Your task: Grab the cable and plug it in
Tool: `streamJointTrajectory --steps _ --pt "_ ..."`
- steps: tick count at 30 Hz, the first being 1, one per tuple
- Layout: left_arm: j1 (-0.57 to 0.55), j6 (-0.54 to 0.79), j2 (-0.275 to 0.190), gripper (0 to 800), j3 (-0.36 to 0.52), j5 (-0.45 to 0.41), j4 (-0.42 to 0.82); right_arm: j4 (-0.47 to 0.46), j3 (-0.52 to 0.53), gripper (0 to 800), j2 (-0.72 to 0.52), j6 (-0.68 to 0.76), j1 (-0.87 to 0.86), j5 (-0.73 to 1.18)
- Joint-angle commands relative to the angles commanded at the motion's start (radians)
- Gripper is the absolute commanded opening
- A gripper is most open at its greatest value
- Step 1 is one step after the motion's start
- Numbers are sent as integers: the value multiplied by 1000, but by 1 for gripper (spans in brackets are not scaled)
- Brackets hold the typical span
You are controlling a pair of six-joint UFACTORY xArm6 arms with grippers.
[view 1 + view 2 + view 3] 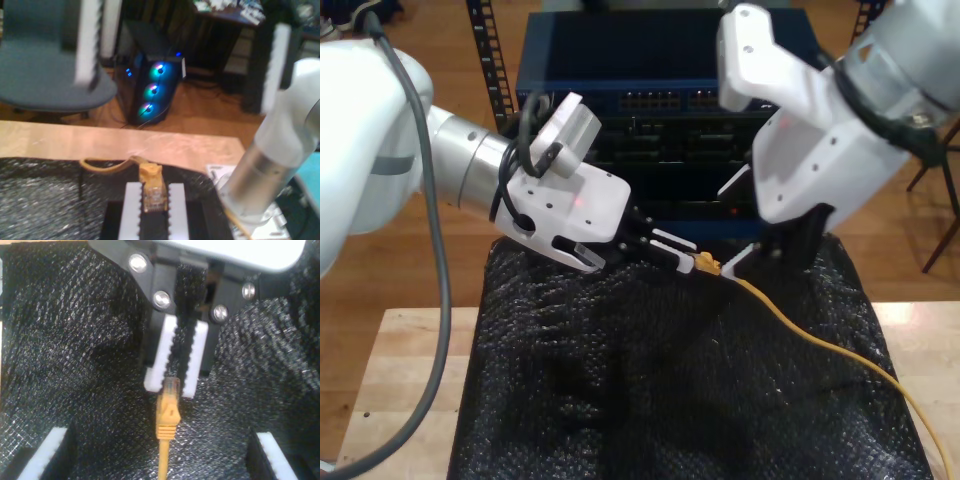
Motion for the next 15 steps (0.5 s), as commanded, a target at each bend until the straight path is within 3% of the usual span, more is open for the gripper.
streamJointTrajectory --steps 8,15 --pt "5 -8 54 3 -17 81 -31 2 110 798 -115 -120 2 -112" --pt "5 -114 77 3 -29 166 -37 6 138 798 -209 -166 6 -187"
